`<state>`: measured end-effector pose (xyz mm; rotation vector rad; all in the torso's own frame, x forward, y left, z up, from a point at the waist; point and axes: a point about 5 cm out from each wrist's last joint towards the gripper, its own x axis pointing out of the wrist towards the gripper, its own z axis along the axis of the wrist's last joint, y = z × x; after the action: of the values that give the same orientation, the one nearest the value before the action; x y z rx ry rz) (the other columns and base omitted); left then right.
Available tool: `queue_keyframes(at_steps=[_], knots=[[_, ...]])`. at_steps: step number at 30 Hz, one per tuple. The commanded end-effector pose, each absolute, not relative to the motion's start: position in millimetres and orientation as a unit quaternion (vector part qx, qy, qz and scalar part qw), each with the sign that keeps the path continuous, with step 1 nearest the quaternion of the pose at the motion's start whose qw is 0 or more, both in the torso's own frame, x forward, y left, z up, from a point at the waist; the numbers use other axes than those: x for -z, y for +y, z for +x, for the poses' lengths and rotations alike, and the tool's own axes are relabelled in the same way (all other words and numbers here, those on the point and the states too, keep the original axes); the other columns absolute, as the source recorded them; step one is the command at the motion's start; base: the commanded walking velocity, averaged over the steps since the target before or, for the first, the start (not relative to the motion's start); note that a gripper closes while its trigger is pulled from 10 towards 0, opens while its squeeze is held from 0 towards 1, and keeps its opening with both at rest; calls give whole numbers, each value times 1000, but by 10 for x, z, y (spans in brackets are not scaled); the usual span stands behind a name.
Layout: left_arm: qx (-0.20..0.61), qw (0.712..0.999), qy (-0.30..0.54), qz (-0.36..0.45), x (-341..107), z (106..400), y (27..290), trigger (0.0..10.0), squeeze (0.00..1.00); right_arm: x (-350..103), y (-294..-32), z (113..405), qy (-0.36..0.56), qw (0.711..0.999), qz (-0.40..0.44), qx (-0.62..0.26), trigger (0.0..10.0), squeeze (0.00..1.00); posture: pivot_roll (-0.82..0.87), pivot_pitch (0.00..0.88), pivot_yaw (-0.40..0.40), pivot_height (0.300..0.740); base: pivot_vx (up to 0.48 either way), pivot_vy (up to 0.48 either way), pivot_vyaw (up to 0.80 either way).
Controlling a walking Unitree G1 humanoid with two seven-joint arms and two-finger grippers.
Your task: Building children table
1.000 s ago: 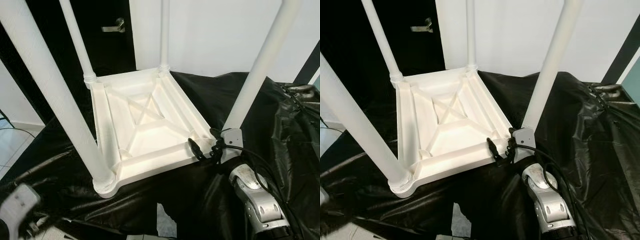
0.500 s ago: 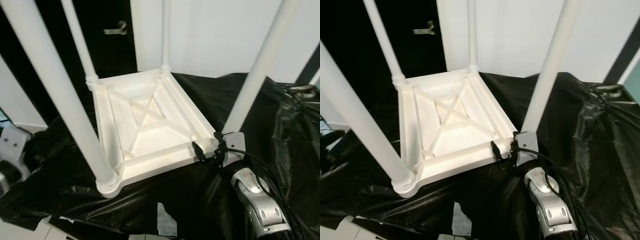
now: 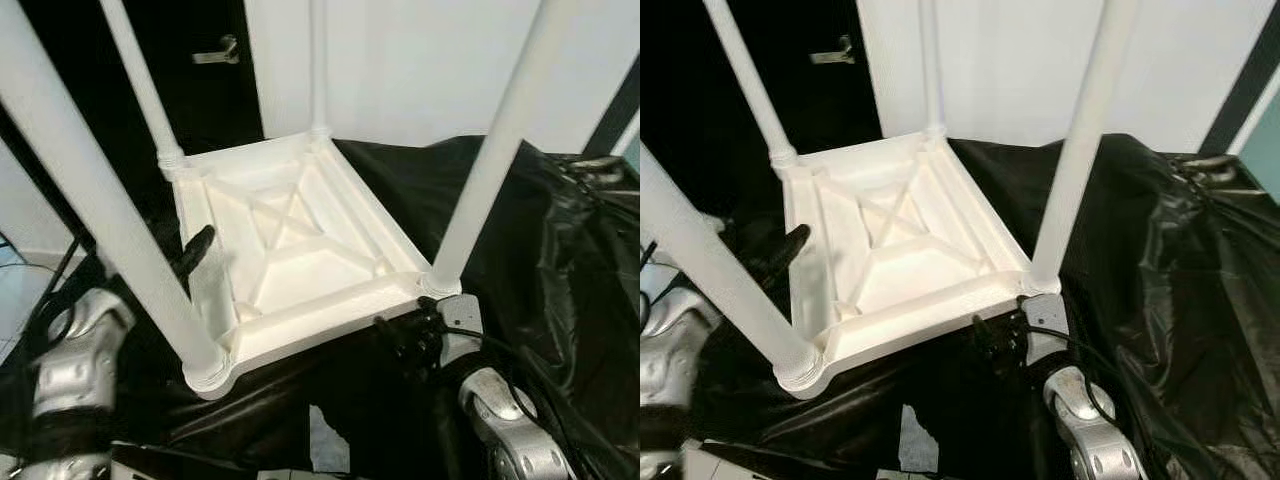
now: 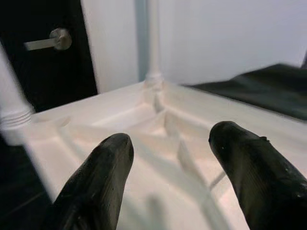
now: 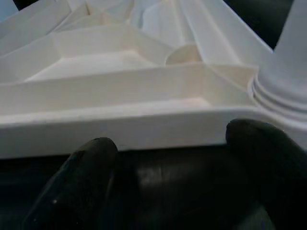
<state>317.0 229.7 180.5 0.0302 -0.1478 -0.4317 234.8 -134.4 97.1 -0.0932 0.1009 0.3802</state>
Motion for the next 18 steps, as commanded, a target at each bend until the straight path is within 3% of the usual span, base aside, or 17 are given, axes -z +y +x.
queue_keyframes(at_steps=[1, 8, 18], knots=[[216, 974, -66, 15, -1737, 3194, 2265, 10000, 0, -990, -1319, 2338, 51, 980, -33, -192, 10000, 0, 27, 0, 41, 740, 0, 0, 0], [273, 959, -80, 3, -1727, 3259, 1918, 10000, 0, -924, -1338, 2335, 77, 983, -15, -166, 10000, 0, 21, 0, 38, 740, 0, 0, 0], [357, 929, -93, 14, -1674, 3075, 1516, 10000, 0, -940, -1335, 2512, 75, 993, 7, -94, 10000, 0, 44, 0, 25, 740, 0, 0, 0]])
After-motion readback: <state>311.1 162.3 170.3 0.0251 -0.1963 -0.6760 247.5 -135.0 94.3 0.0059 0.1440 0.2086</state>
